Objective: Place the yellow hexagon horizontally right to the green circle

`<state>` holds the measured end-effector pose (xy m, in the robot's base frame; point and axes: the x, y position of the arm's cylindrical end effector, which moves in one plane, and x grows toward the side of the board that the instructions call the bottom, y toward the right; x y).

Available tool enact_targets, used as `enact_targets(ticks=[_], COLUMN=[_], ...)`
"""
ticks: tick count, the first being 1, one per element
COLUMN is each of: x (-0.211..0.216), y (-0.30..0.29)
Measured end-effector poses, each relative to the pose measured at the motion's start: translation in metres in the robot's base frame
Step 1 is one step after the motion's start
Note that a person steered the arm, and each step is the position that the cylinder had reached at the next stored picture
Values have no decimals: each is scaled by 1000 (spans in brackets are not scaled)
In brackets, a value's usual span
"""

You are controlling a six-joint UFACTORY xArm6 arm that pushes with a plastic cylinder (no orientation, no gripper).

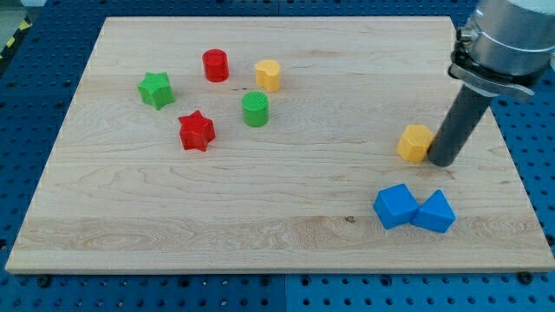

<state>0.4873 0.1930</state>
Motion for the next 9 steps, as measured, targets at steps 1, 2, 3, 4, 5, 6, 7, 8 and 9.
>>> enact_targets(ticks=[1, 2, 3, 4, 5, 6, 7, 8, 9], x=[0, -8, -19, -23, -25, -39, -42, -38, -39], y=[-32, -54, -65, -67, -67, -67, -67, -50, -23])
